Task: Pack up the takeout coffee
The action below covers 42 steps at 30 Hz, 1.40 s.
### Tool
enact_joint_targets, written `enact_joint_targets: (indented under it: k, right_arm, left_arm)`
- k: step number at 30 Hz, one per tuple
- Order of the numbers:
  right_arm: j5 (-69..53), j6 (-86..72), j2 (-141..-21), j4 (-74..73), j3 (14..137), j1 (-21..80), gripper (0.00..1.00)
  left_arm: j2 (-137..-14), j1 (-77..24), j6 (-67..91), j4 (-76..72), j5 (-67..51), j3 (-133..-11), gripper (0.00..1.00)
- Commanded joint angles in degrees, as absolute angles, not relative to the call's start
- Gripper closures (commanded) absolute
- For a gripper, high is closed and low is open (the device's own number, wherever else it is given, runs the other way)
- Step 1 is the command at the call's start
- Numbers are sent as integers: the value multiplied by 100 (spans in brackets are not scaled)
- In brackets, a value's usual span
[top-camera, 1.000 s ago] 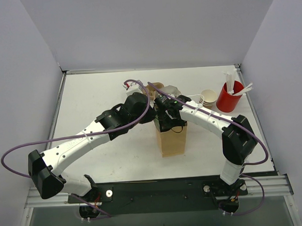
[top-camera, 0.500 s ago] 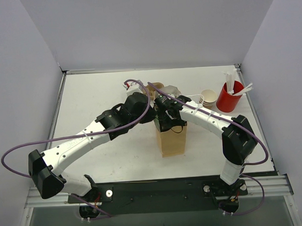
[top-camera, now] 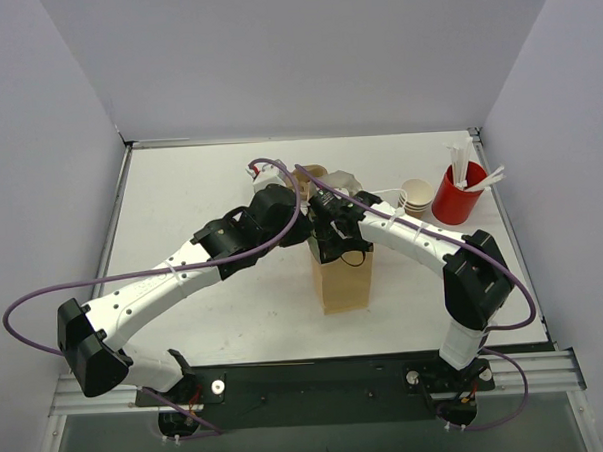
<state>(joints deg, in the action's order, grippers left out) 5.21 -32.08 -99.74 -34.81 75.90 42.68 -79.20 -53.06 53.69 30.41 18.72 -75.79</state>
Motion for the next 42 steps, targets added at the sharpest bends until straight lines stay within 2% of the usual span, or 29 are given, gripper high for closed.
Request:
enact_joint_targets:
  k: [1,37,42]
  right_arm:
    - [246,-3340,-10327,-4192,7198,4289,59]
    - [246,-3366,-10336,-4113,7110,4298,58]
    - [290,-3340,-10257,-4236,7251,4289,51]
  left_arm:
    - [-7998,-5326,5265,3067,1749,-7778,100]
    - [-8033,-5317,5247,3085,1740,-7778,100]
    - [-8033,-5326,5238,3085,1740,-7796,100]
